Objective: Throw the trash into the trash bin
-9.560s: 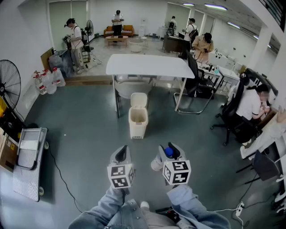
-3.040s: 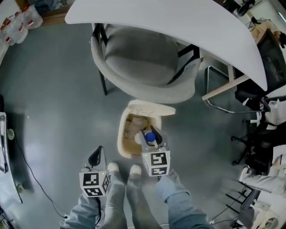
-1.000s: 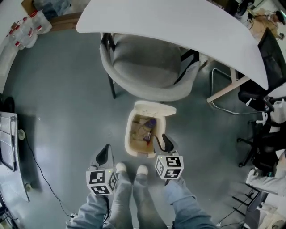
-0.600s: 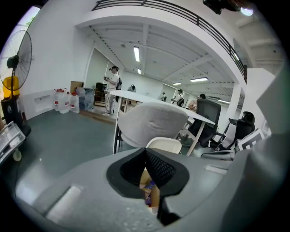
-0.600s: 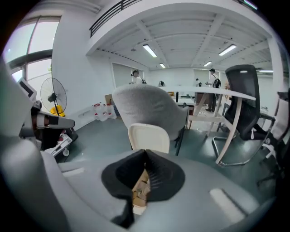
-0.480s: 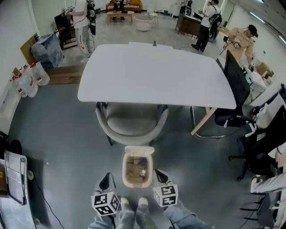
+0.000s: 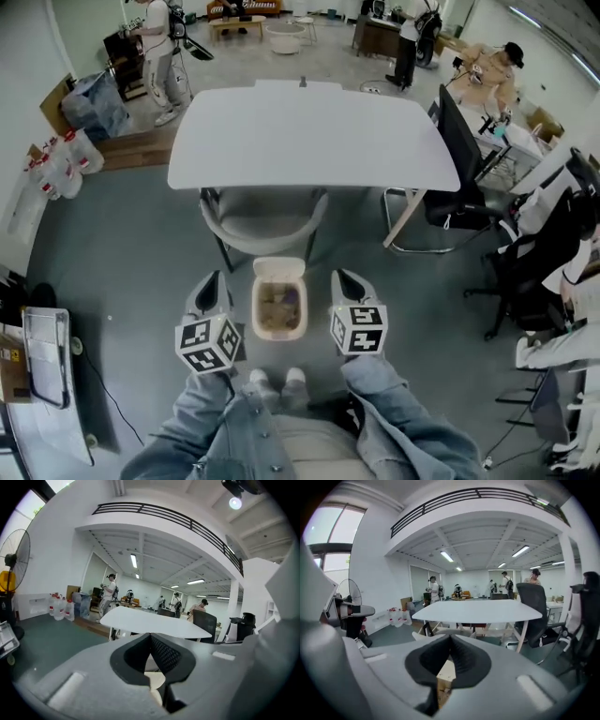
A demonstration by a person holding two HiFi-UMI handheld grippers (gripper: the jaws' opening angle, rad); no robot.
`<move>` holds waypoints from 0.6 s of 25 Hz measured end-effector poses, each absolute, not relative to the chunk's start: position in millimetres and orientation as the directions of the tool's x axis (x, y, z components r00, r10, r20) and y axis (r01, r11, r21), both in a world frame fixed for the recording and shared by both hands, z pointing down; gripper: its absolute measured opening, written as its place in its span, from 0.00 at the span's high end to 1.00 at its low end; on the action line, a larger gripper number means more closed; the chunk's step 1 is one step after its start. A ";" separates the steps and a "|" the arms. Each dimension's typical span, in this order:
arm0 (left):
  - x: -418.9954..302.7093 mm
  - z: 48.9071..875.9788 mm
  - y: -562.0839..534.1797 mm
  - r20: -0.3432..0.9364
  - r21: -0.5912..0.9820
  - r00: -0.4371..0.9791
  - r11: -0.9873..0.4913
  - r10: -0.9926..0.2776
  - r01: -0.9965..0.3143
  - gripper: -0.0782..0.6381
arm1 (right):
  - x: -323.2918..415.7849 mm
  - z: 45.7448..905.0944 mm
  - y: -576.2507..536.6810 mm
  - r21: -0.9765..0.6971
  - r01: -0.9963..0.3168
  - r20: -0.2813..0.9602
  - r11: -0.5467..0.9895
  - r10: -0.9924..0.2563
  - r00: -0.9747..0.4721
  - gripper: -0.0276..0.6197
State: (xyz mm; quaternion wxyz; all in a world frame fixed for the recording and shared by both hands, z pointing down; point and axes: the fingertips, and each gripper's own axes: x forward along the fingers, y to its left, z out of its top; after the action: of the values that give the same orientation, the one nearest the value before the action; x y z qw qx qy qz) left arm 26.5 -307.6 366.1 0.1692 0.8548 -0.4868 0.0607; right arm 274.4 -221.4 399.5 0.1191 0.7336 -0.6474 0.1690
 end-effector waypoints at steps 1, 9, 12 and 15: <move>27.2 354.2 -311.8 0.255 0.236 0.525 -0.474 -0.812 -0.848 0.88 | 287.4 385.8 -219.3 -0.043 -0.985 0.385 -0.167 -0.913 0.138 0.95; 37.1 313.0 -306.5 0.230 0.191 0.554 -0.521 -0.800 -0.832 0.88 | 327.9 353.1 -190.3 -0.099 -0.942 0.353 -0.320 -0.896 0.268 0.95; 35.0 317.1 -303.5 0.242 0.188 0.557 -0.525 -0.795 -0.830 0.88 | 325.4 354.0 -186.4 -0.099 -0.940 0.363 -0.326 -0.892 0.271 0.95; 34.6 322.5 -302.8 0.252 0.184 0.561 -0.530 -0.789 -0.828 0.88 | 323.3 352.5 -184.6 -0.096 -0.938 0.364 -0.332 -0.889 0.277 0.95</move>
State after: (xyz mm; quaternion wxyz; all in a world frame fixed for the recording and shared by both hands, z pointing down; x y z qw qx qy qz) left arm 34.6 -302.8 322.5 0.1420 0.8719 -0.4636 0.0687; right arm 323.3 -184.6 352.5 0.0689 0.7962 -0.5738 0.1791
